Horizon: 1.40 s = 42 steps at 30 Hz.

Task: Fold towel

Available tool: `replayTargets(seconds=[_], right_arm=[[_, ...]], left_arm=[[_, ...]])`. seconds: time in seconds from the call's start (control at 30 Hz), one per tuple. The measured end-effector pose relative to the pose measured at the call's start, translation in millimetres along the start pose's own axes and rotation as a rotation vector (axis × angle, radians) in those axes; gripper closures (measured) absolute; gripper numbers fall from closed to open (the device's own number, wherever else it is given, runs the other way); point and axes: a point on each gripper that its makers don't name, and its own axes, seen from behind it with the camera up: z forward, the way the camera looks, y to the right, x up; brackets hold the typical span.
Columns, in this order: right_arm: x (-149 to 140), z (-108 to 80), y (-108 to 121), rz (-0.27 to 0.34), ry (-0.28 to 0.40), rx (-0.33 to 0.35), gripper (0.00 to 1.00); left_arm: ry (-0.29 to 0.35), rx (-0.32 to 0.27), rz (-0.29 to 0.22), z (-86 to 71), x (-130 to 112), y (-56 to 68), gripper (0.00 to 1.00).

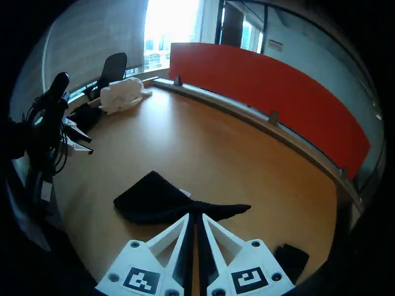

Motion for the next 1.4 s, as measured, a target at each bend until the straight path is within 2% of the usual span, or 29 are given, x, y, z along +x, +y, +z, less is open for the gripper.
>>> replayTargets(seconds=[0.2, 0.47, 1.0, 1.4], right_arm=[[4.0, 6.8, -10.0, -0.015, 0.001, 0.028, 0.97], [14.0, 18.6, -29.7, -0.044, 0.006, 0.079, 0.97], [23.3, 51.4, -94.1, -0.105, -0.008, 0.22, 0.97], [2.9, 86.3, -141.5, -0.104, -0.072, 0.321, 0.97]], left_arm=[[0.003, 0.001, -0.002, -1.0, 0.6, -0.5, 0.25], [0.007, 0.015, -0.015, -4.3, 0.1, -7.4, 0.25], [0.011, 0.033, -0.045, -11.1, -5.6, -16.5, 0.25], [0.01, 0.053, -0.07, -19.1, -13.8, -30.1, 0.25]])
